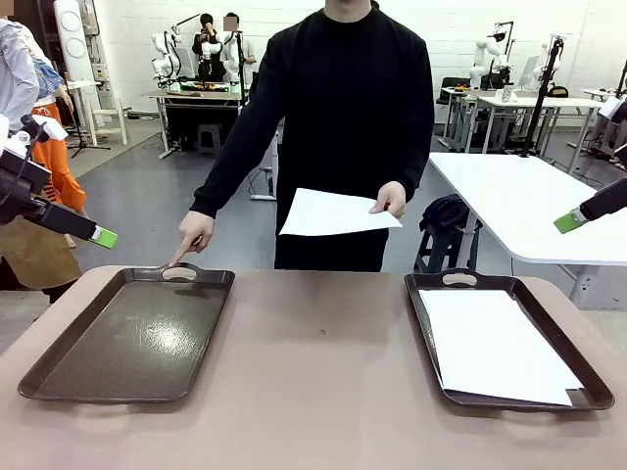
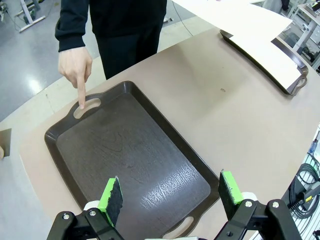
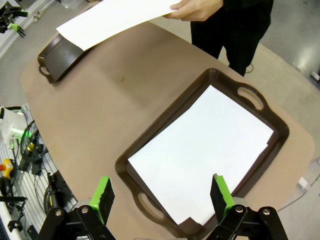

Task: Sort the A4 documents.
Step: Receive the A4 Paper.

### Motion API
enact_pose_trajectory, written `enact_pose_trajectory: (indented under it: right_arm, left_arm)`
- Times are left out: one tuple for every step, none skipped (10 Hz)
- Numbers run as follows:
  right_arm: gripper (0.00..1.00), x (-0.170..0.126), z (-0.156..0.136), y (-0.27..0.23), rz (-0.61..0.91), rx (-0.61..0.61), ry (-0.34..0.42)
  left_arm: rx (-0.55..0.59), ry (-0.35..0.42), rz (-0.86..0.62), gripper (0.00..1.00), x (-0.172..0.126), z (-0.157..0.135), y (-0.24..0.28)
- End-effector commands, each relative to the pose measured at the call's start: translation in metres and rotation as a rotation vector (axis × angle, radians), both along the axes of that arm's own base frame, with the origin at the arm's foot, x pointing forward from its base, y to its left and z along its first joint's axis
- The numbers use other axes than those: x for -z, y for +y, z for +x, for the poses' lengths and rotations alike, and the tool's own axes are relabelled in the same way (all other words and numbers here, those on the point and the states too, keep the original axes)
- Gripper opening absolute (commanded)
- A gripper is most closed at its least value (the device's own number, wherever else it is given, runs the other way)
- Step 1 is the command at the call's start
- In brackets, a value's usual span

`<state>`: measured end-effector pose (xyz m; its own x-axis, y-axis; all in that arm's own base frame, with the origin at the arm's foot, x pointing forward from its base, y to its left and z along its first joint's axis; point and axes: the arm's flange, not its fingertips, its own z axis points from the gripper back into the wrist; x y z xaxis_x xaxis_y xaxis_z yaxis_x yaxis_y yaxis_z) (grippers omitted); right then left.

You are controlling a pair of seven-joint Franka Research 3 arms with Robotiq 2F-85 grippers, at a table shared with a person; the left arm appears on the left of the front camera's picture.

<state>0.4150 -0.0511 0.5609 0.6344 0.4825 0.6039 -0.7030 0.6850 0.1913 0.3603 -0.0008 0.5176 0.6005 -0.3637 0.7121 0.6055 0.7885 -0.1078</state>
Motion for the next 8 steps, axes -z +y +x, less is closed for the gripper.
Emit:
enact_pose_trajectory:
  right_arm:
    - [1.0,0.0,0.0,0.001,0.003,-0.005,0.0]
    - [1.0,0.0,0.0,0.001,0.003,-0.005,0.0]
    - [1.0,0.0,0.0,0.001,0.003,-0.005,0.0]
    - [1.0,0.0,0.0,0.001,0.003,-0.005,0.0]
    - [1.0,0.0,0.0,0.001,0.003,-0.005,0.0]
    - [1.0,0.0,0.0,0.001,0.003,-0.005,0.0]
    - [1.0,0.0,0.0,0.001,0.003,-0.005,0.0]
    - [1.0,0.0,0.0,0.001,0.003,-0.005,0.0]
  left_arm:
    - [0.024,0.031,-0.043,1.0,0.001,0.019,-0.006]
    - [0.031,0.046,-0.06,1.0,0.002,0.028,-0.008]
    - [0.042,0.068,-0.091,1.0,0.002,0.041,-0.009]
    - [0.05,0.085,-0.115,1.0,0.001,0.055,-0.011]
    - [0.054,0.108,-0.145,1.0,0.001,0.072,-0.013]
    - [0.075,0.129,-0.176,1.0,0.001,0.088,-0.017]
    - [0.085,0.147,-0.203,1.0,0.001,0.106,-0.02]
    - [0.092,0.167,-0.247,1.0,0.002,0.125,-0.024]
